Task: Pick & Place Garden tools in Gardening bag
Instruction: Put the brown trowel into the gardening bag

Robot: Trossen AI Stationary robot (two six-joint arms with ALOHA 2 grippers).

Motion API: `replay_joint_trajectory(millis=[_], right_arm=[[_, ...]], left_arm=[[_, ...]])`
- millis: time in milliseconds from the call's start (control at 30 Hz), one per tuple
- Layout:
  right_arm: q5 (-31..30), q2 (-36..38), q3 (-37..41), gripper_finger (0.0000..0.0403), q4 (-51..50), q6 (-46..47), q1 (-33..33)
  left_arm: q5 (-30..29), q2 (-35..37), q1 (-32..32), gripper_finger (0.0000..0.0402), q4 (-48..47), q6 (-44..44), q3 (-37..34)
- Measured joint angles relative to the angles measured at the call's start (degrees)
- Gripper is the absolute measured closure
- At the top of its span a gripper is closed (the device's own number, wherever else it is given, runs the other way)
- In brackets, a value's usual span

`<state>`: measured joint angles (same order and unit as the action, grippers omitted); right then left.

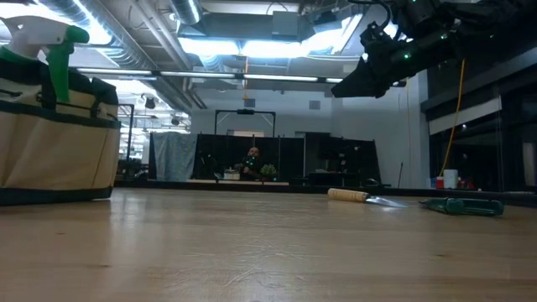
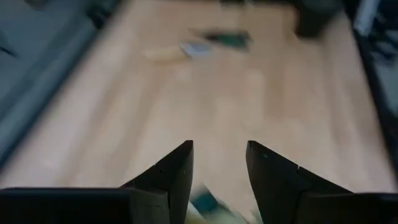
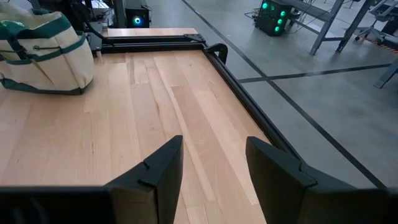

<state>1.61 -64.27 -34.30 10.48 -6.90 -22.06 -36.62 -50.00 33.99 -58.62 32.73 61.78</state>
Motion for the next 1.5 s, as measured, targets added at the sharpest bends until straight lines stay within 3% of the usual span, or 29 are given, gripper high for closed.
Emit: replay_joint_trajectory(millis=[100, 300, 433, 667, 767, 1067, 1500], right_arm=[[0.0, 0.0, 0.0, 0.0224, 0.0, 0.0, 0.0], [0.0, 0.0, 0.0, 0.0224, 0.0, 0.0, 0.0], [0.0, 0.0, 0.0, 0.0224, 0.0, 0.0, 0.0], [0.0, 0.0, 0.0, 0.0224, 0.0, 0.0, 0.0], [0.0, 0.0, 0.0, 0.0224, 0.0, 0.0, 0.0], [0.0, 0.0, 0.0, 0.0224, 0.0, 0.0, 0.0], [0.0, 0.0, 0.0, 0.0224, 0.0, 0.0, 0.0]], left_arm=[[-4.0, 0.0, -3.8, 0.0258, 5.6, -4.3, 0.0], [0.5, -1.7, -14.0, 0.0258, 20.8, -16.0, 0.0], [9.3, -6.0, -21.8, 0.0258, 30.8, -23.0, 0.0], [32.5, -18.3, -33.1, 0.0258, 43.3, -32.4, 0.0], [38.4, -23.1, -36.4, 0.0258, 49.2, -36.1, 0.0], [39.2, -34.8, -42.6, 0.0258, 57.5, -36.6, 0.0], [39.2, -47.5, -42.1, 0.0258, 70.0, -36.5, 0.0]])
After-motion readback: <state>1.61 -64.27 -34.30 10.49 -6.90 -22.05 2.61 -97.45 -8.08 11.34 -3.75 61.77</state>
